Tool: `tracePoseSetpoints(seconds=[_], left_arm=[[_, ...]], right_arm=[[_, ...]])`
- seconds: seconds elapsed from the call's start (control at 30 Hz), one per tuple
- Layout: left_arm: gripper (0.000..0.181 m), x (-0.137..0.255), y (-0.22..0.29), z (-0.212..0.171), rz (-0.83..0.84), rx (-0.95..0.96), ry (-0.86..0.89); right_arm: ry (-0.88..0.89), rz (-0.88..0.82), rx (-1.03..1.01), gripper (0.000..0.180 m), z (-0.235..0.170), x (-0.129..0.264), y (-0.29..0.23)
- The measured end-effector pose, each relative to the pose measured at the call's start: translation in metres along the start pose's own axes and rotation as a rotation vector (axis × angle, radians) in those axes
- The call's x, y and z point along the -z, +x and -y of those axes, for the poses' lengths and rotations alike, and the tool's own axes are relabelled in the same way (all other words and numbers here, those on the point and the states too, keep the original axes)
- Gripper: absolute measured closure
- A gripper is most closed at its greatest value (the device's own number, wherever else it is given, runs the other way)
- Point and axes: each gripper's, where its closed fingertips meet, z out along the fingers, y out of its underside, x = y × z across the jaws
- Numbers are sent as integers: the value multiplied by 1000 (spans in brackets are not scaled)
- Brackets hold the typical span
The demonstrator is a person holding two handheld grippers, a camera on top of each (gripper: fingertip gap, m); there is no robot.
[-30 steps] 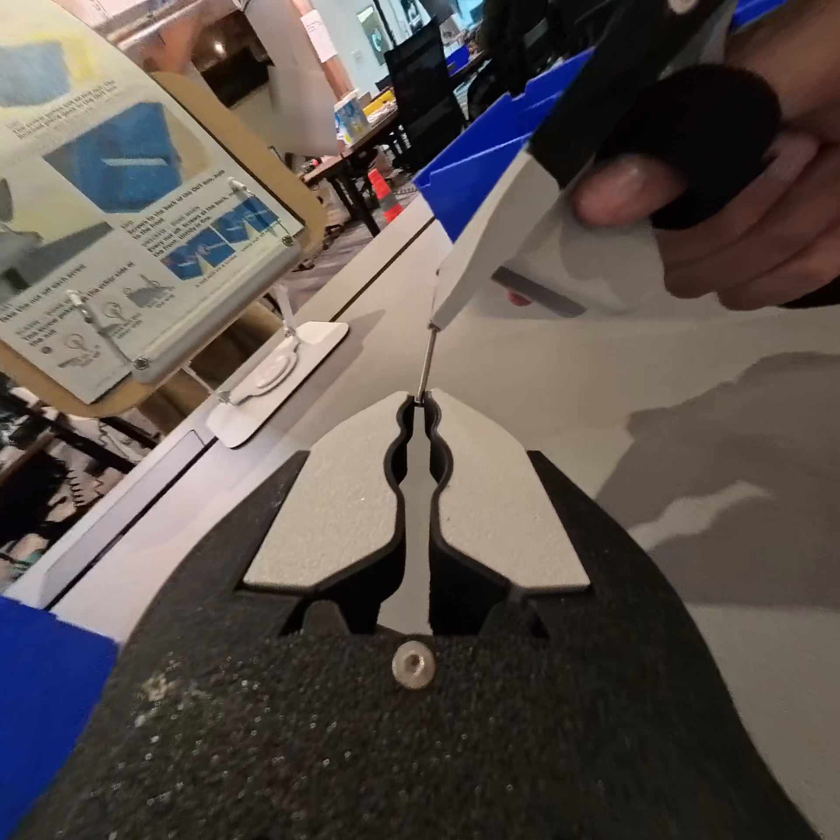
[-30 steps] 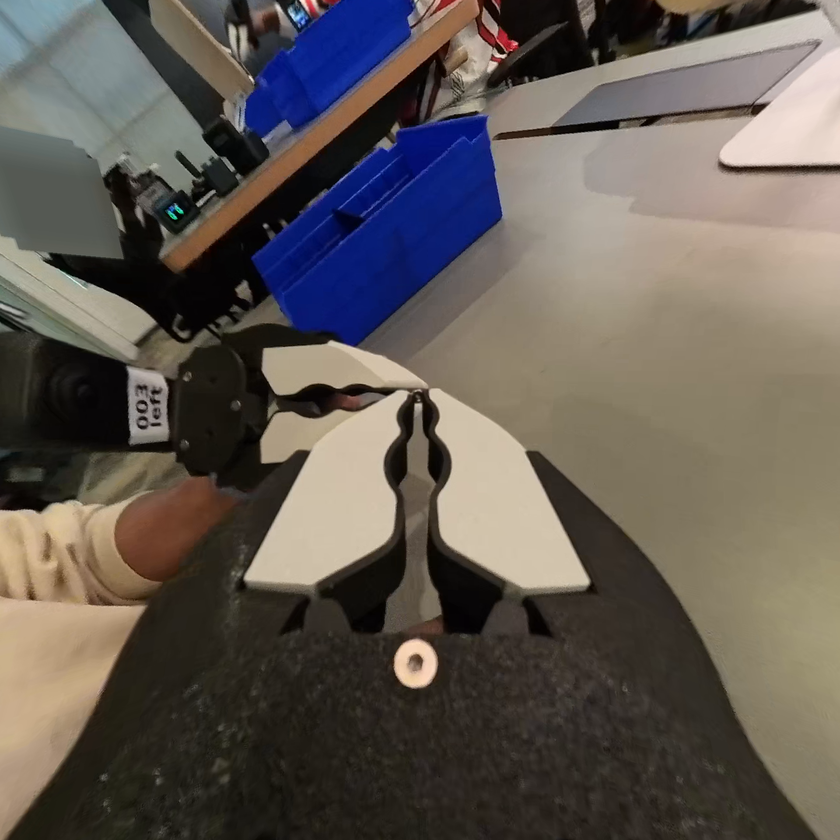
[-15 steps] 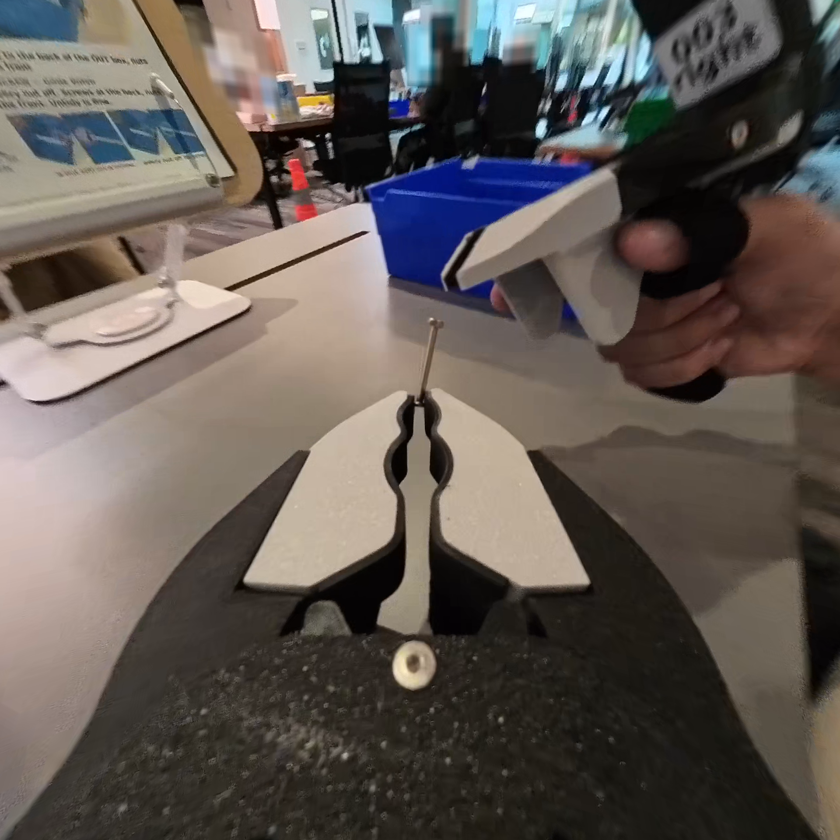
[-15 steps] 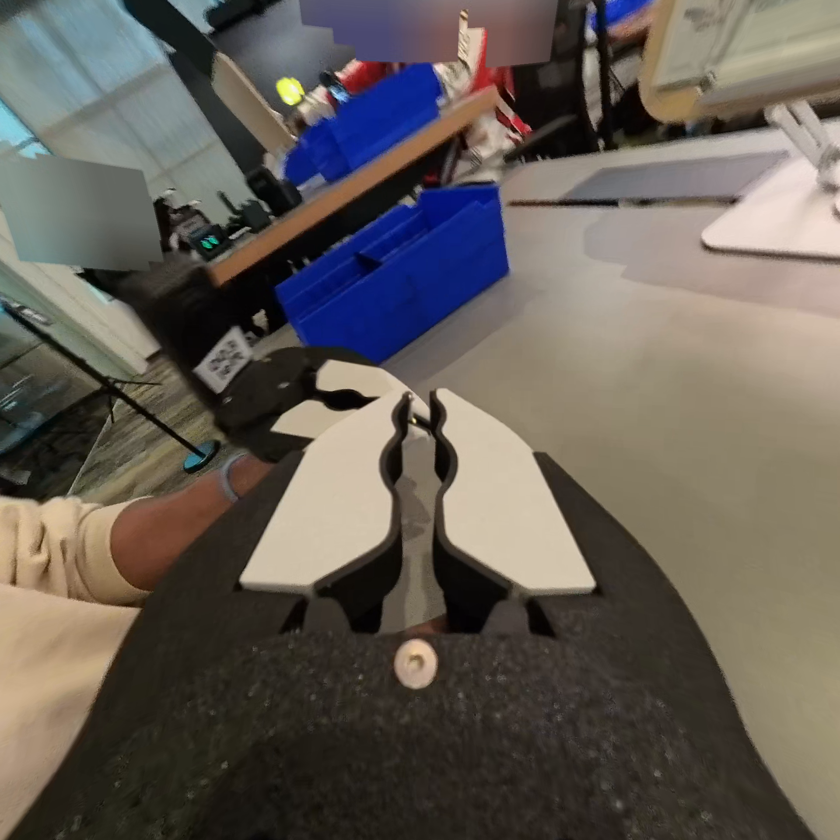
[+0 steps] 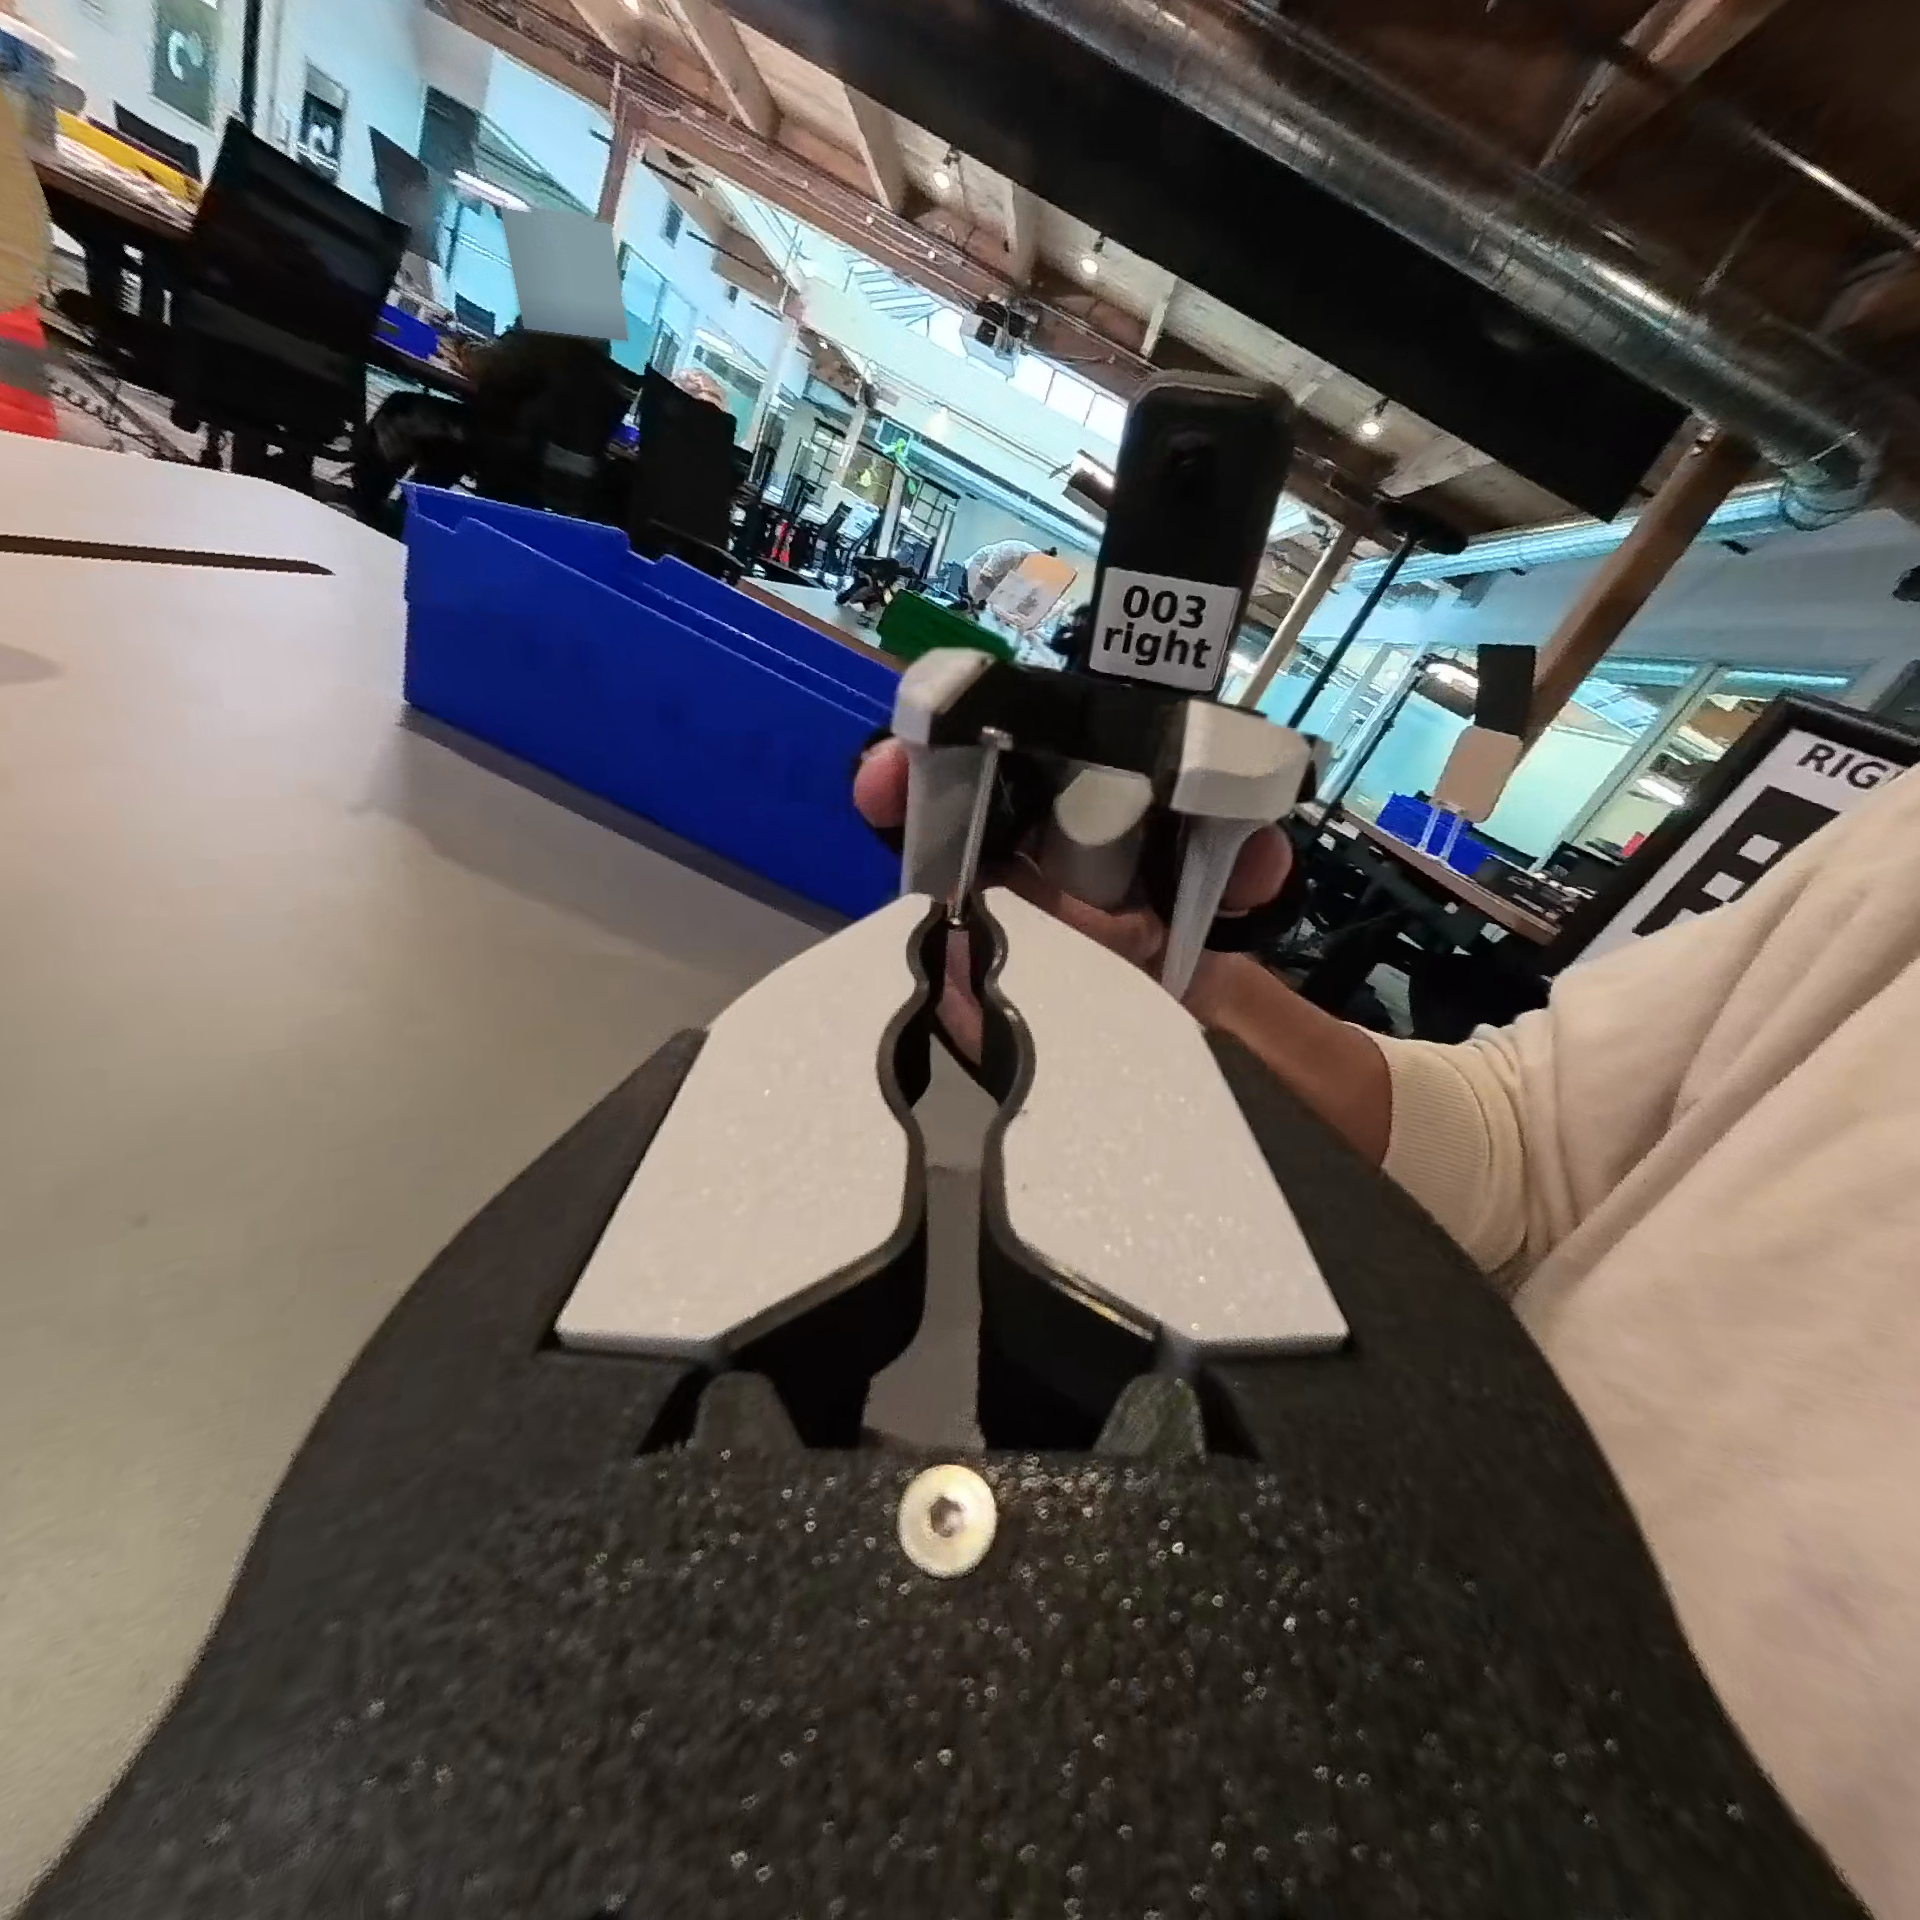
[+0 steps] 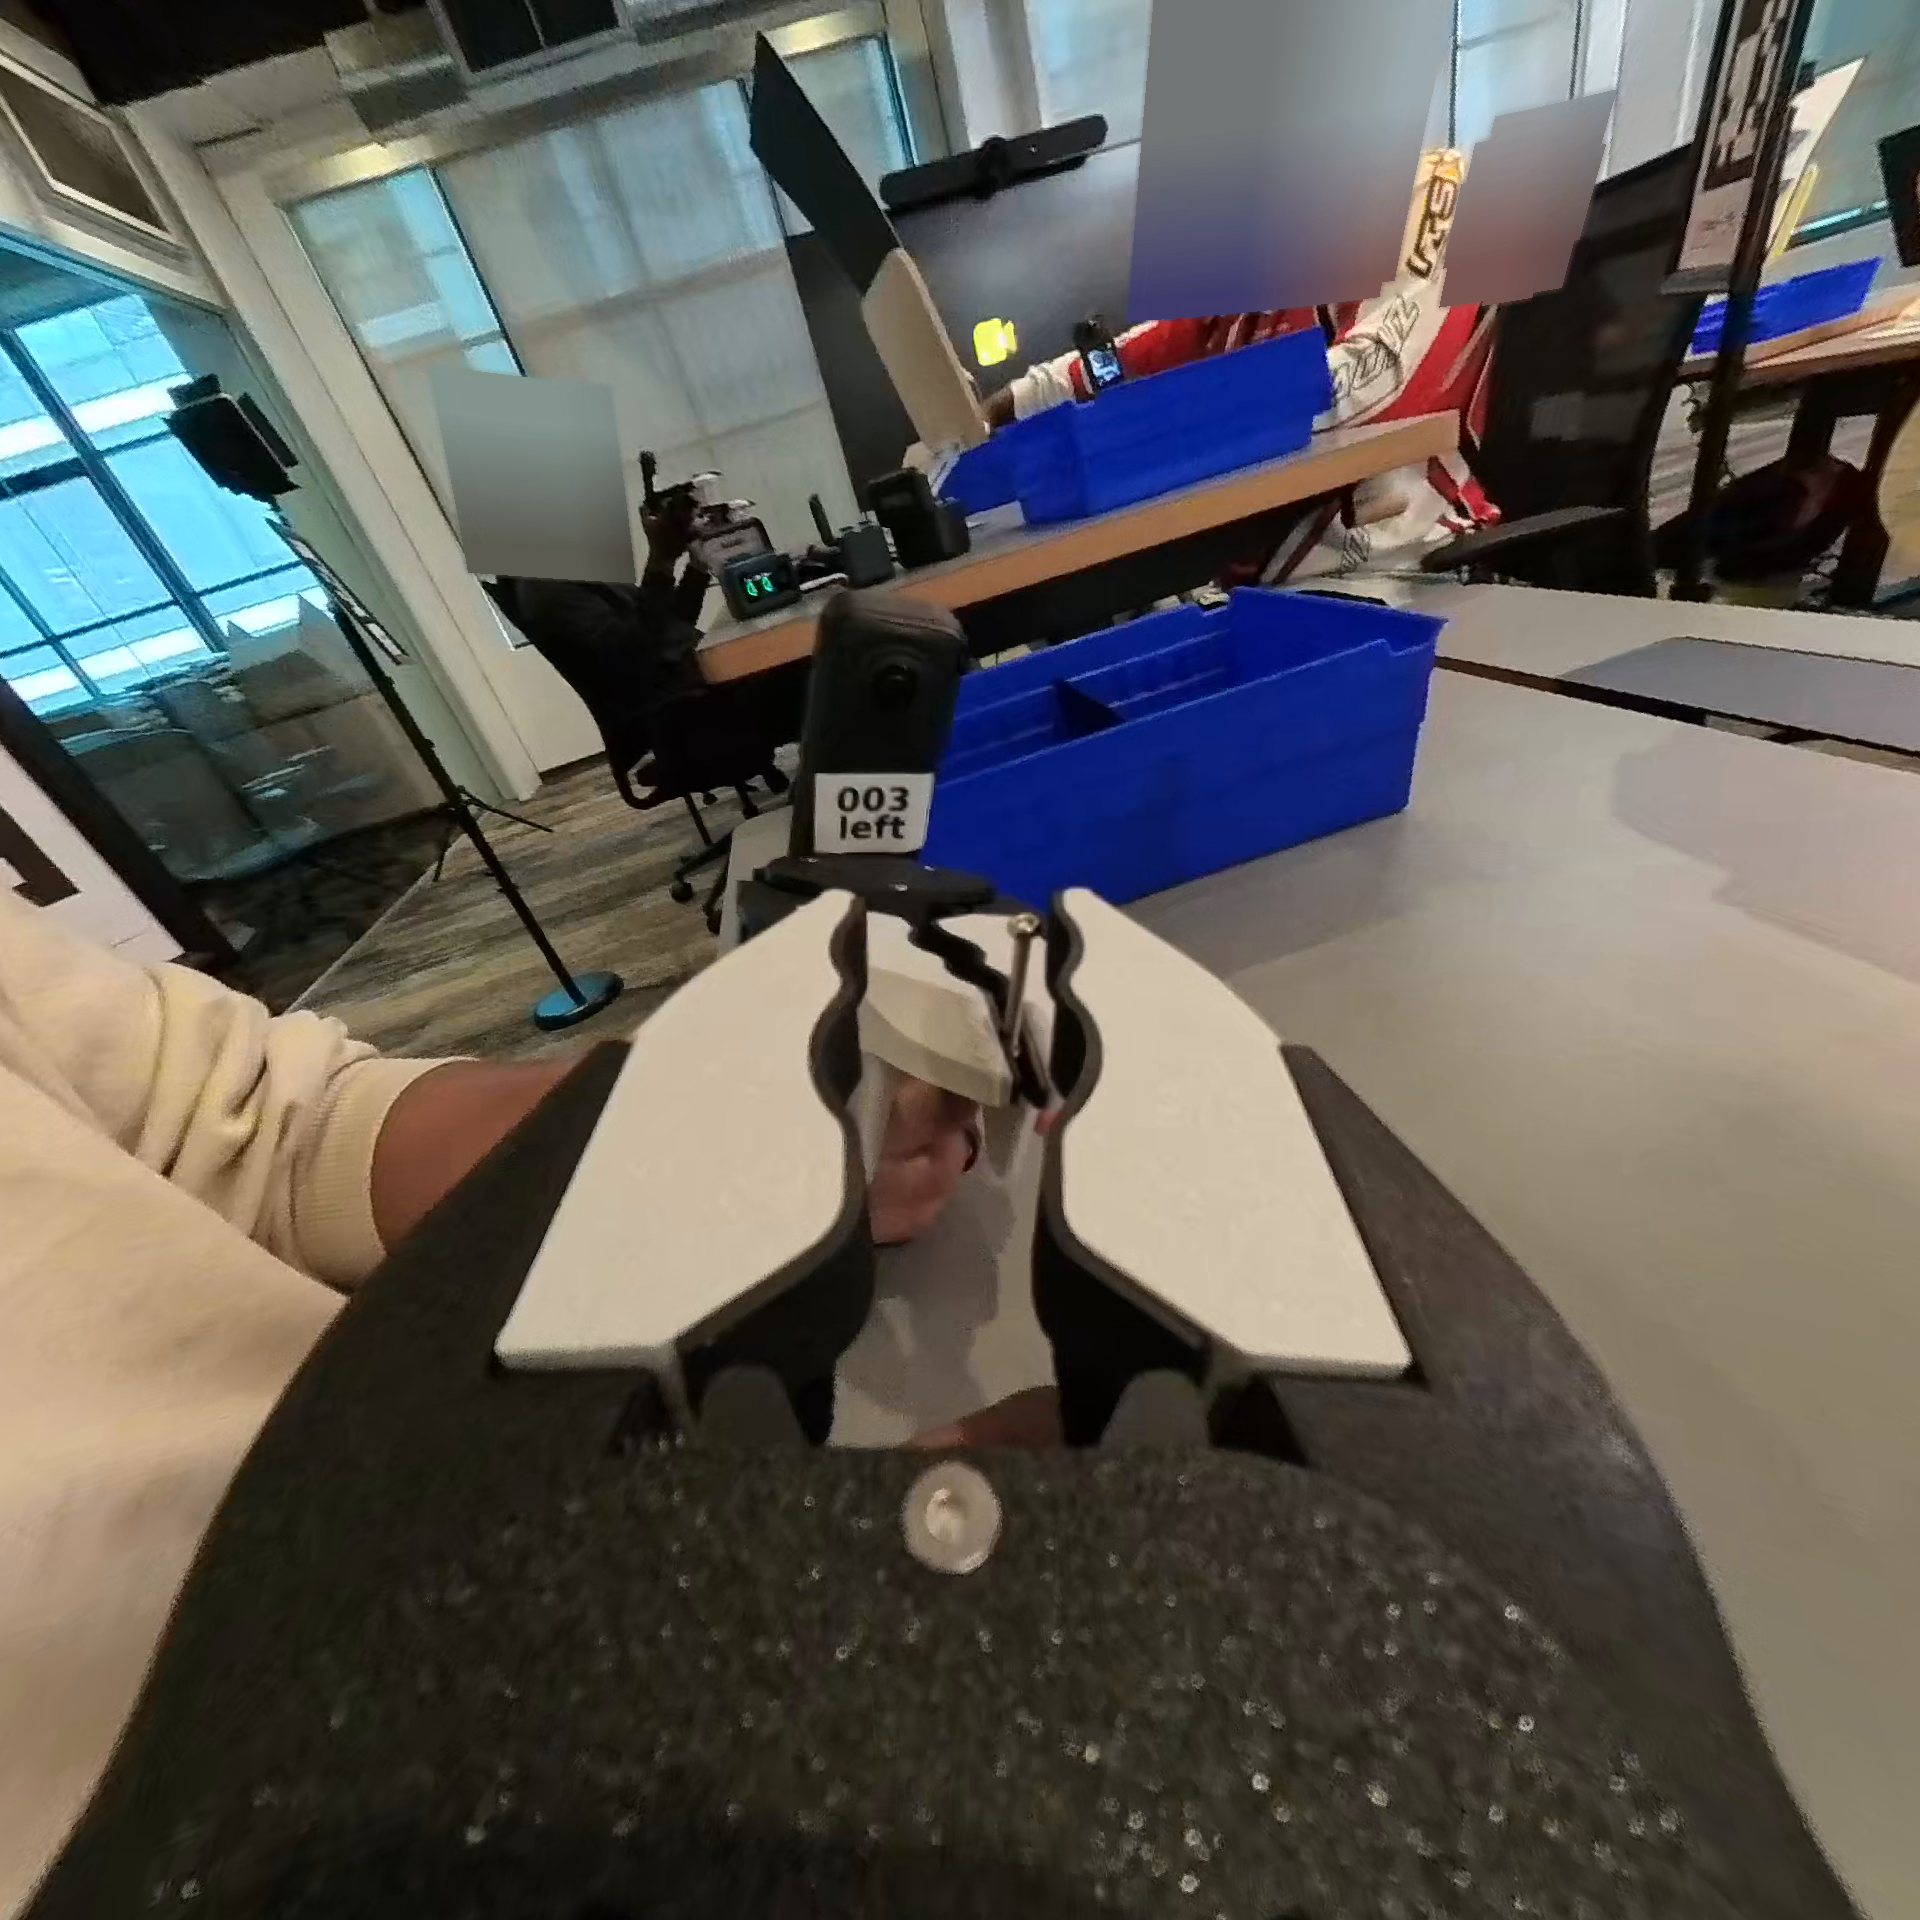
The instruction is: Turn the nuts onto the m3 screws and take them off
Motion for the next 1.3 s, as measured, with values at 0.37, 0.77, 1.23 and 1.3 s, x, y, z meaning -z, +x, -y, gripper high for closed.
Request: tracePoseSetpoints(seconds=[0.37, 0.77, 1.23, 1.3], left_arm=[[177, 2, -3, 1, 7, 4, -5], [177, 5, -14, -1, 90, -44, -29], [177, 4, -16, -3, 143, -127, -57], [177, 4, -16, -3, 139, -118, -53]], right_arm=[[6, -23, 8, 146, 0, 4, 3], [-61, -166, 75, 158, -5, 6, 17], [-129, -233, 107, 174, -10, 3, 22], [-119, -214, 101, 170, -8, 4, 19]])
